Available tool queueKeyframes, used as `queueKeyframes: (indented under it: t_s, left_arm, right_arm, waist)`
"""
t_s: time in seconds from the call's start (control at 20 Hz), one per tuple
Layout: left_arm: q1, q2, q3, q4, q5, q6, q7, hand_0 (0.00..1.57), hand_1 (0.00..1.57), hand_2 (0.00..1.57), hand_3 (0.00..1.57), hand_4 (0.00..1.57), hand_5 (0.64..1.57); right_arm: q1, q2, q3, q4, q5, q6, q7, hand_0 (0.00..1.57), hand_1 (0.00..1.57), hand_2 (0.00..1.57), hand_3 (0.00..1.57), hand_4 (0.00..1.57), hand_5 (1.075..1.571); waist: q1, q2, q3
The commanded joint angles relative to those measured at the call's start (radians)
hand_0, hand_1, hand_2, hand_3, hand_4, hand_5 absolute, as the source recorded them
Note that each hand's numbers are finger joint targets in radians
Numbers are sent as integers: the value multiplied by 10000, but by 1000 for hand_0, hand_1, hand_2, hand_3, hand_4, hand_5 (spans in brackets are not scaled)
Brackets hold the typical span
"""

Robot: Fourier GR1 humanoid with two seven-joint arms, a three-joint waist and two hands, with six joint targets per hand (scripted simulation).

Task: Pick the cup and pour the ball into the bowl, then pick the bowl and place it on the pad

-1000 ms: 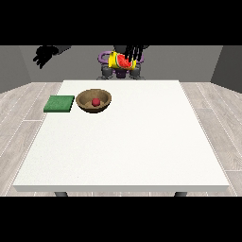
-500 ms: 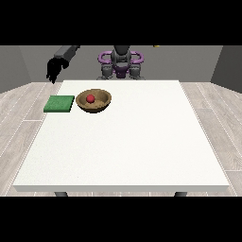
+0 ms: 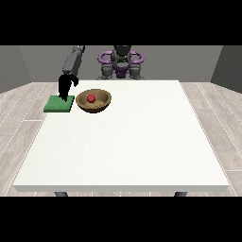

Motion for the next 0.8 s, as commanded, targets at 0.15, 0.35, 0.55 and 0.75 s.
queueKeyframes:
  t_s: [0.15, 0.35, 0.55, 0.75]
  left_arm:
    - [261, 1508, 931, -185, 1305, -1598, -57, 0, 0, 0, 0, 984, 1552]
    - [1236, 1151, 785, -668, 1249, -1175, -51, 0, 0, 0, 0, 1011, 1535]
    - [1032, 1937, 1256, -908, 1845, -1601, 87, 0, 0, 0, 0, 1012, 1536]
    - [218, 2415, 1387, -1378, 2231, -1492, 799, 0, 0, 0, 0, 1017, 1536]
  right_arm:
    - [-653, 529, 310, 1282, 361, -25, -1554, 0, 0, 0, 0, 611, 1557]
    - [-702, 1052, 639, 2133, 650, -279, -2160, 0, 0, 0, 0, 565, 1560]
    - [-1444, 180, 240, 3167, 289, 438, -2292, 0, 0, 0, 0, 523, 1554]
    - [-2105, 5, 95, 3777, 441, 140, -3162, 0, 0, 0, 0, 476, 1548]
  waist:
    - [-41, 724, 13]
    - [-390, 359, 11]
    - [-465, 1027, 14]
    - [-58, 1819, 25]
